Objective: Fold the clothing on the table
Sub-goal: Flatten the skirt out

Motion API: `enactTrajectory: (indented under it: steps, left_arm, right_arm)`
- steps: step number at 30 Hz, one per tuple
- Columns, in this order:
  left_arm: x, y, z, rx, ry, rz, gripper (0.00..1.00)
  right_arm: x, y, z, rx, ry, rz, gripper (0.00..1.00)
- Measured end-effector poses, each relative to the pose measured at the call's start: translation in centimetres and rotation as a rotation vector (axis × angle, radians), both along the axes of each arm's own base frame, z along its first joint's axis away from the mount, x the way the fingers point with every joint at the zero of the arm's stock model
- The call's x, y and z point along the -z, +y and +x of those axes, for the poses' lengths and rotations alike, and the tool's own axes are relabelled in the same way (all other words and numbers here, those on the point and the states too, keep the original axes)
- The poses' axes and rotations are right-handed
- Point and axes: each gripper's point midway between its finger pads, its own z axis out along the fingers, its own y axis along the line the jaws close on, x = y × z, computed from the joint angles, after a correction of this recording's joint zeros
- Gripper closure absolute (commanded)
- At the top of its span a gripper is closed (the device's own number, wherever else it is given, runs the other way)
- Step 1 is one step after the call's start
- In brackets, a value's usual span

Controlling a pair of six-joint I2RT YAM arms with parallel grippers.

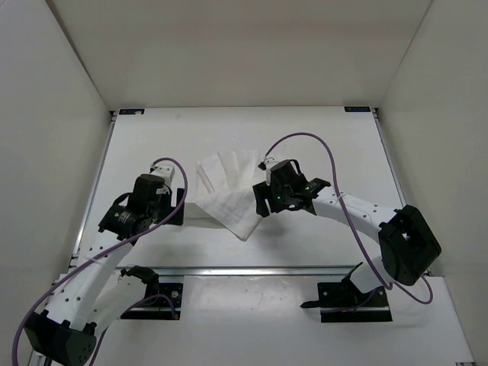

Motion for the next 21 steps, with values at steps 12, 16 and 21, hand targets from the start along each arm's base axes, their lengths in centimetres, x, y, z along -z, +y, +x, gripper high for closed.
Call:
enactTrajectory:
  steps: [12, 16, 21]
  left_arm:
    - [-0.2, 2.4, 1.4, -0.178, 0.008, -0.060, 0.26]
    - [-0.9, 0.3, 2.7, -0.211, -0.037, -0.226, 0.17]
    - [2.9, -1.8, 2.4, -0.259, 0.001, -0.420, 0.16]
  right_arm:
    - [2.7, -1.3, -3.4, 0.189, 0.137, 0.083, 0.35]
    - [3.1, -1.2, -4.2, 0.286, 0.187, 0.144, 0.36]
    - [2.5, 0.5, -4.5, 0.356, 0.208, 0.220, 0.35]
